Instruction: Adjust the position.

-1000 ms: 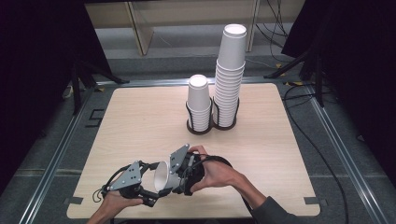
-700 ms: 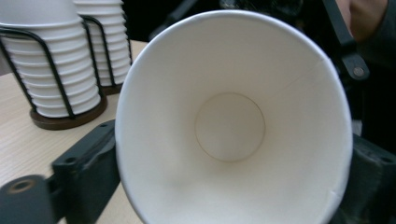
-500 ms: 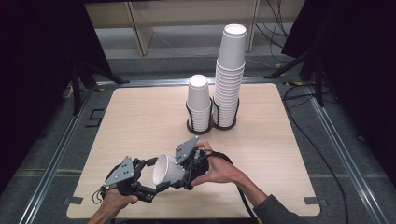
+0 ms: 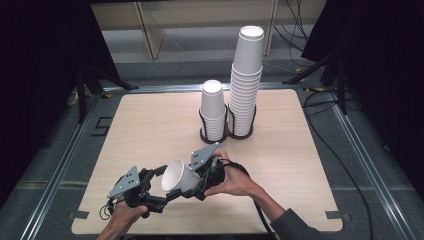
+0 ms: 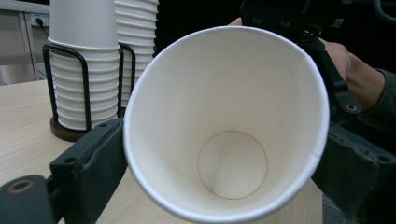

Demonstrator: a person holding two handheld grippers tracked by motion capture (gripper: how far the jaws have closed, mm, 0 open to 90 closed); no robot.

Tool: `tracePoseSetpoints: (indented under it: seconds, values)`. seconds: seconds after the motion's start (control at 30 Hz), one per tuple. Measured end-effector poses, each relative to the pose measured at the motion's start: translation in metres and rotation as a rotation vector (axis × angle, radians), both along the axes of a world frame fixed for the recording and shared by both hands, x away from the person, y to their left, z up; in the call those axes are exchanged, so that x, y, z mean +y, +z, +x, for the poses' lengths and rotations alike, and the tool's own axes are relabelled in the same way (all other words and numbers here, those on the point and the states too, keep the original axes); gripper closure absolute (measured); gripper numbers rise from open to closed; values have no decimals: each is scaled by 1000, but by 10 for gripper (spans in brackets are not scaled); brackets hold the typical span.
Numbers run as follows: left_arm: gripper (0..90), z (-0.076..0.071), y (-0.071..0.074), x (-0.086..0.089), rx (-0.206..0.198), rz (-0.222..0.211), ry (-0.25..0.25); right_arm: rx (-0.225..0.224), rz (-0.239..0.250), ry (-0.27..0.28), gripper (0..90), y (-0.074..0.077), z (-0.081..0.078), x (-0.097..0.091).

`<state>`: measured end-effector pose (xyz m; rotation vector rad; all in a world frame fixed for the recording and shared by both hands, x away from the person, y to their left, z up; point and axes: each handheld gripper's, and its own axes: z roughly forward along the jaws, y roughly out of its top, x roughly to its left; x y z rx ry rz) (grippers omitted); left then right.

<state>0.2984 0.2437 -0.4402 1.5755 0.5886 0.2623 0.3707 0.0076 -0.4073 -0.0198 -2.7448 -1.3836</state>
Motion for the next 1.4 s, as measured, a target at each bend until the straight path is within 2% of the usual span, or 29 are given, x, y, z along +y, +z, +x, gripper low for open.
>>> tracePoseSetpoints:
  seconds: [0.4, 0.47, 0.5, 0.7, 0.77, 0.8, 1.03, 1.17, 1.3, 1.4]
  values:
    - [63, 0, 0, -2, -3, 9, 2, 11, 15, 13, 198, -6, -2, 6]
    - [63, -1, 0, -2, -5, 12, 3, -2, 20, 17, 198, -7, -2, 6]
    - [63, -1, 0, -2, -5, 9, 3, 11, 17, 16, 198, -7, -3, 6]
    - [61, 0, 0, -2, -10, 1, 5, 17, 28, 21, 197, -9, -3, 8]
    - [61, -1, 0, -2, -9, 2, 6, 3, 31, 24, 197, -10, -3, 9]
    - [61, -1, 0, -2, -10, 0, 7, 22, 23, 24, 197, -11, -4, 10]
    - [62, -1, 0, -2, -10, -3, 13, 26, 25, 27, 196, -14, -5, 13]
    - [68, -2, 1, -3, -20, 7, 21, 24, 32, 26, 193, -15, -4, 13]
    - [85, -1, 2, -2, -20, 8, 23, 1, 47, 28, 185, -16, -3, 13]
    - [98, -1, 2, -2, -27, 8, 33, 27, 53, 12, 173, -18, -2, 13]
